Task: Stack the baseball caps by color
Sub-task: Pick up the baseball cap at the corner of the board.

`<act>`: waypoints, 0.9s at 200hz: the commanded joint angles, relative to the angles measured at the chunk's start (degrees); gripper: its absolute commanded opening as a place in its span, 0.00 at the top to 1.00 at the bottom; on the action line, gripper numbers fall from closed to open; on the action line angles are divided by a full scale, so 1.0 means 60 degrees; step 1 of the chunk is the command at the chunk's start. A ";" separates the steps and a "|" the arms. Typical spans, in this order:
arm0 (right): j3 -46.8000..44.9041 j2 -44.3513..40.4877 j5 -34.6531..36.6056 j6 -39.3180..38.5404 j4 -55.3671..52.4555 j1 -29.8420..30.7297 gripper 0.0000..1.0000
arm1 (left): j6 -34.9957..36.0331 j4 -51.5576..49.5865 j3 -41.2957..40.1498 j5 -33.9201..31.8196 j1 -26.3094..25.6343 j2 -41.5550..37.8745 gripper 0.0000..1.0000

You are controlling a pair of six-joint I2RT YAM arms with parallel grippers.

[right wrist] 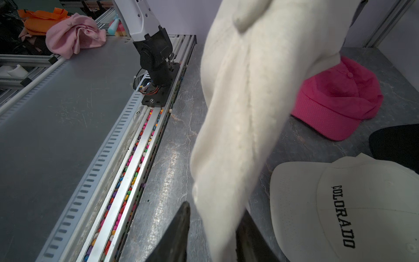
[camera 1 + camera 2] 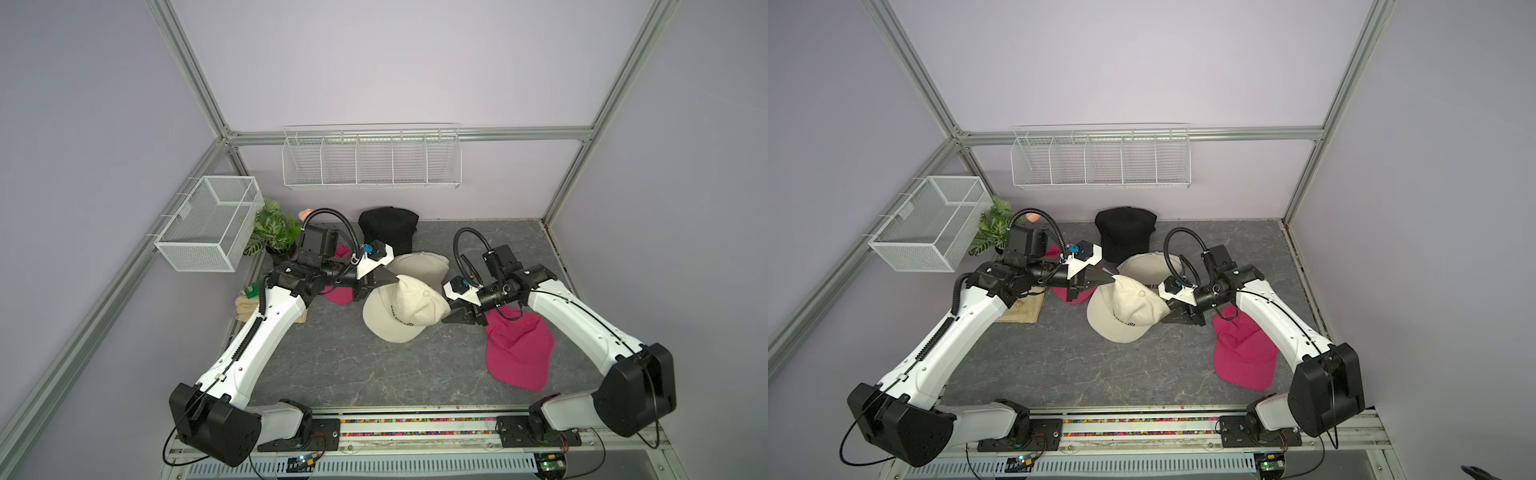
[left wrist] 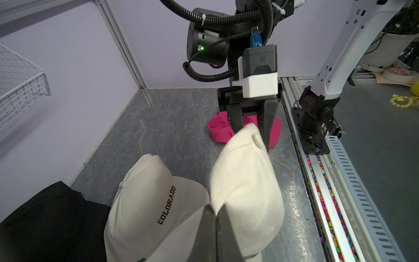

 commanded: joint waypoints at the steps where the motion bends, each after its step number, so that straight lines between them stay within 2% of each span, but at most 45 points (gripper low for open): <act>1: -0.0123 0.0144 -0.0023 0.0015 0.0204 -0.0060 0.68 | 0.0039 0.0181 -0.0089 0.0319 0.0083 -0.0154 1.00; 44: -0.0083 0.0215 0.0091 0.0257 0.0466 -0.0074 0.79 | -0.0073 0.0321 -0.0141 0.0241 0.0145 -0.0036 1.00; 77: 0.0149 0.0351 0.0274 0.0174 0.0054 -0.0118 0.93 | -0.0172 0.0351 -0.0181 -0.0047 0.0172 0.0079 1.00; 96: 0.0216 0.0072 0.0777 0.0065 -0.0260 -0.0528 0.93 | -0.0222 0.0352 -0.0252 -0.0204 0.0323 0.0044 1.00; 118: 0.0245 -0.0131 0.0783 0.0022 -0.0382 -0.1042 0.93 | -0.0352 0.0590 -0.0403 -0.0324 0.0453 0.0067 1.00; 147: 0.0379 0.0088 0.0042 -0.0079 -0.0319 -0.1055 0.93 | -0.0547 0.0917 -0.0438 -0.0202 0.0450 0.0555 1.00; 180: 0.0774 0.0581 0.0468 -0.0546 -0.0652 -0.1073 0.94 | -0.0646 0.0818 -0.0108 -0.0578 0.0453 0.1449 1.00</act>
